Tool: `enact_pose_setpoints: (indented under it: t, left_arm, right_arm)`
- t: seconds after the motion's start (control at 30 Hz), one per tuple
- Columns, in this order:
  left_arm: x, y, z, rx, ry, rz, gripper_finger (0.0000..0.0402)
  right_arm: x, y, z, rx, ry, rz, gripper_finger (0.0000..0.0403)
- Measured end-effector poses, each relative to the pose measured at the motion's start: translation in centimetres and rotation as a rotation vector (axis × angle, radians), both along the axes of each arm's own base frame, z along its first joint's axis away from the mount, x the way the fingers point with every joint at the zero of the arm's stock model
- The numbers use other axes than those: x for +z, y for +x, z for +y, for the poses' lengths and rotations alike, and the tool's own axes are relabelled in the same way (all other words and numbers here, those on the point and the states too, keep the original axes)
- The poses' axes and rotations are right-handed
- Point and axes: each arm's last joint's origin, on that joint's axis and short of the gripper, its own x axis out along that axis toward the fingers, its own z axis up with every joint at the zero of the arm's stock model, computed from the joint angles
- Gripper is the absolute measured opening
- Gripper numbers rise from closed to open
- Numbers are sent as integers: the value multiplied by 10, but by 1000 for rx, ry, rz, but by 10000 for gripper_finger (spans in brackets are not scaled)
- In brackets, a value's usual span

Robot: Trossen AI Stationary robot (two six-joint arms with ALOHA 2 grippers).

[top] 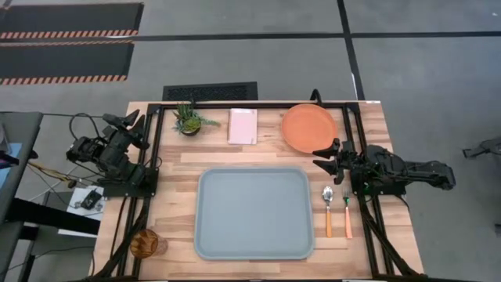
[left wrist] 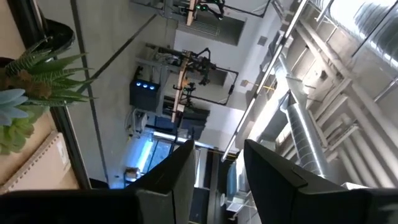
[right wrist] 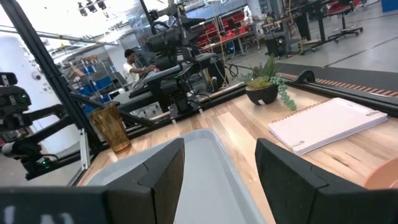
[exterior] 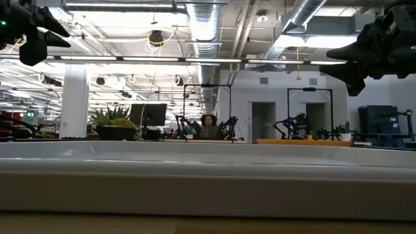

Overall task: Pick and place plate/cup/fork/spoon on tray
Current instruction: Put the brown glass on the gray tray

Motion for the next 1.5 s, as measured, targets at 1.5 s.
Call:
enact_pose_setpoints:
  t: [1.5]
  left_arm:
    - [71,86,-48,-568,884,428,205]
  right_arm:
    - [19,-4,-2,-54,383,-152,221]
